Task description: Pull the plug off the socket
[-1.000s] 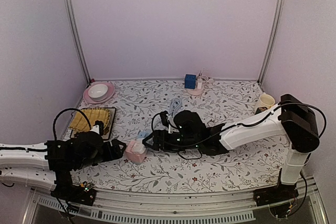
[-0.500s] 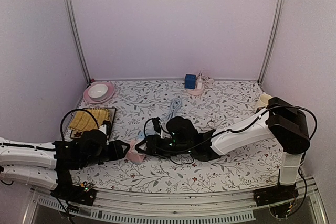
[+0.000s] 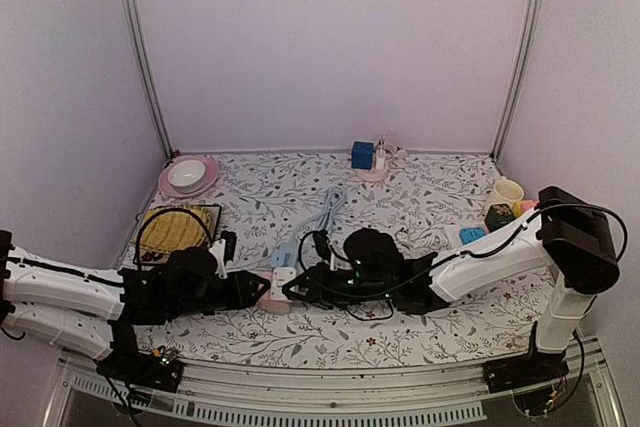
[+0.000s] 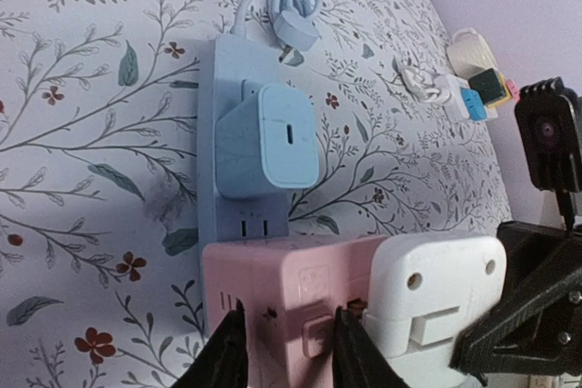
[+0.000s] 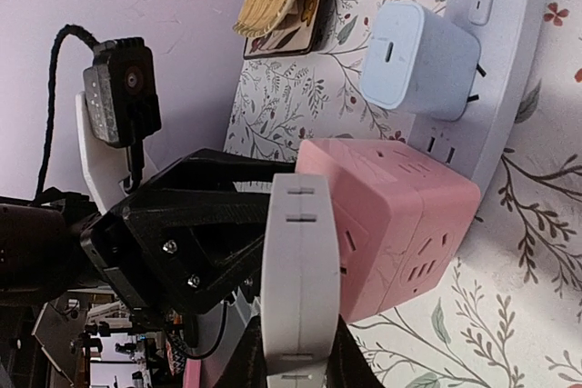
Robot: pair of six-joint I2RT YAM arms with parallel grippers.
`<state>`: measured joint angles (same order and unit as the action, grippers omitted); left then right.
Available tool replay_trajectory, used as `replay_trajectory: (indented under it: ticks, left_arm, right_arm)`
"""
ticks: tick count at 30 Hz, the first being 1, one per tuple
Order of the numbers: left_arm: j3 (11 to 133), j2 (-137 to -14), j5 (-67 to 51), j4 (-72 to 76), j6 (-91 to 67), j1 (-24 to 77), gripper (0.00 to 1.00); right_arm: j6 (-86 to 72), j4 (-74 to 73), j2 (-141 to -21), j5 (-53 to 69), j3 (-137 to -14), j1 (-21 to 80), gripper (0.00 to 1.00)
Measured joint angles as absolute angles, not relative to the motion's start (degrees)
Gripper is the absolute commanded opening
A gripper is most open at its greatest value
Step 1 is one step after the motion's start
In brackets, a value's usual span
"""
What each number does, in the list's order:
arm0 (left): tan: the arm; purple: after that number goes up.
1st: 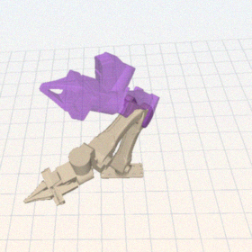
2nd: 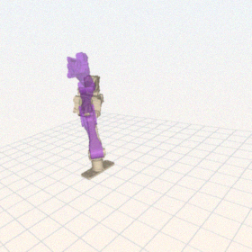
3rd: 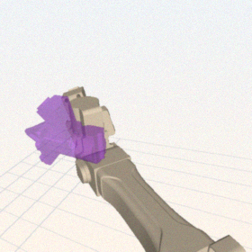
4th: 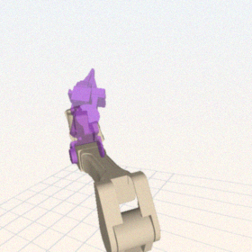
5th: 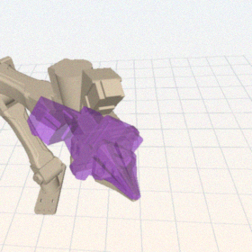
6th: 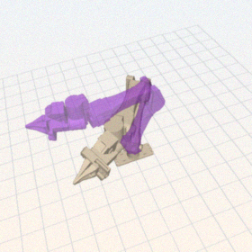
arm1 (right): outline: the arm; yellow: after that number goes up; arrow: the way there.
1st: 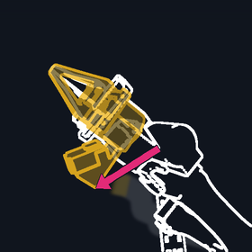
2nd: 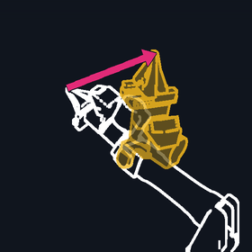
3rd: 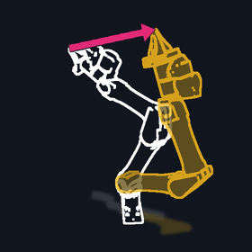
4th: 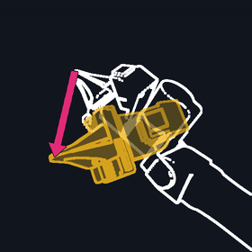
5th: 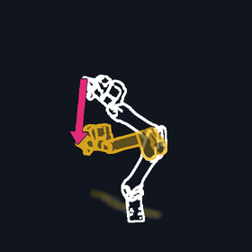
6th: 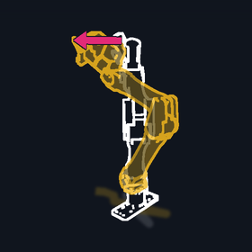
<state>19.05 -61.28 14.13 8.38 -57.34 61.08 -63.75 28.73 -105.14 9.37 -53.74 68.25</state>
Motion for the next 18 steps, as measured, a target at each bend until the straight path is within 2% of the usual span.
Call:
replay_trajectory:
  ticks: [10,18]
  left_arm:
    - [24.1,-70.8,13.8,12.6,-58.5,64.5,0.32]
    - [25.2,-72.5,15.1,12.8,-60.8,64.9,0.30]
  right_arm:
    - [-64.7,28.8,-97.7,8.6,-45.5,67.1,0.11]
    - [-66.7,33.0,-97.0,10.1,-42.8,66.2,0.09]
